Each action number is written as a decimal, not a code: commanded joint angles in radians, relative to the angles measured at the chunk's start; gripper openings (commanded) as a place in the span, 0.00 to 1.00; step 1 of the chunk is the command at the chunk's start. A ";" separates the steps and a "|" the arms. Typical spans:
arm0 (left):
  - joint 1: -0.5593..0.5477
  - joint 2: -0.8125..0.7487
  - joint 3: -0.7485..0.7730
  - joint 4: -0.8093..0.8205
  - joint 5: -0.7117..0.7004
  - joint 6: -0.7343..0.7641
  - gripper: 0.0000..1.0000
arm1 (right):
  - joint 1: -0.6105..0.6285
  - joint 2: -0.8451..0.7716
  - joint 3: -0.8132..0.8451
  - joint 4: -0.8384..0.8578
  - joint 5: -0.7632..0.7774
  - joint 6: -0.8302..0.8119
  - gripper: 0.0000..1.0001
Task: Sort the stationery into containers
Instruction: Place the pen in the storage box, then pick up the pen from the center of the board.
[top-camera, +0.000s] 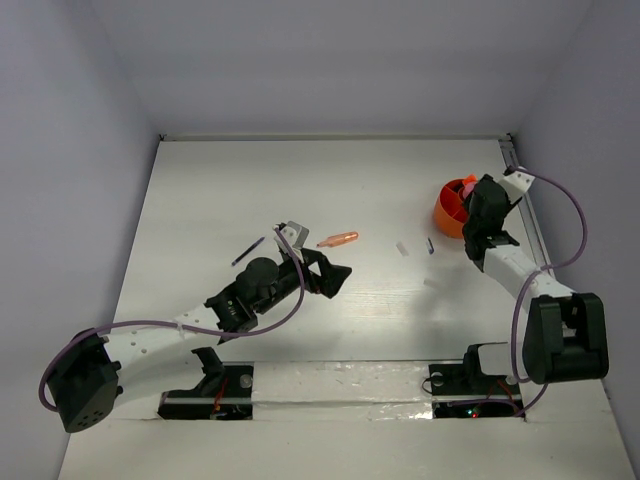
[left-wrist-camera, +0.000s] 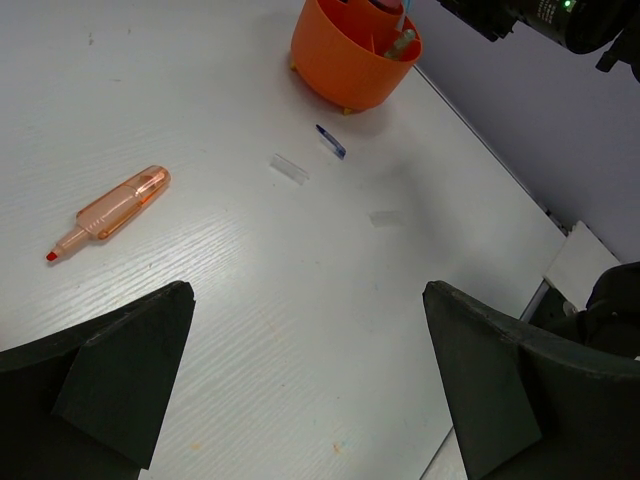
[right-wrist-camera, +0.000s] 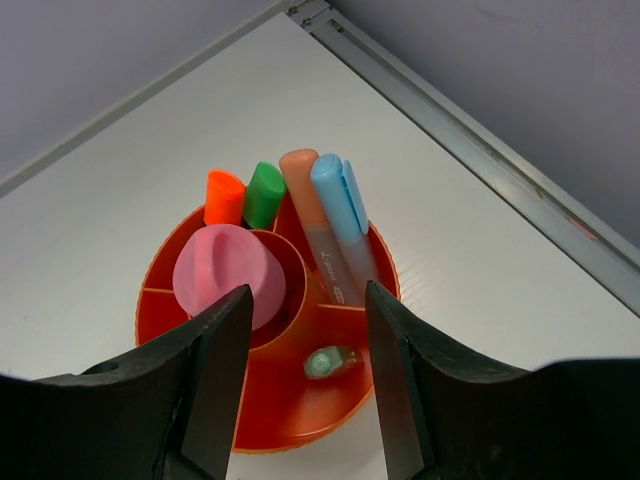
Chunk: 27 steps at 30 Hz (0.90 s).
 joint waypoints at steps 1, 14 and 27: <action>0.002 -0.028 0.032 0.058 0.004 -0.009 0.99 | -0.008 -0.065 0.030 -0.020 -0.043 0.007 0.56; 0.002 -0.056 0.082 -0.031 -0.086 -0.005 0.99 | 0.102 -0.116 0.111 -0.212 -0.569 0.024 0.17; 0.011 -0.126 0.113 -0.137 -0.191 -0.034 0.99 | 0.389 0.268 0.361 -0.386 -0.999 -0.191 0.54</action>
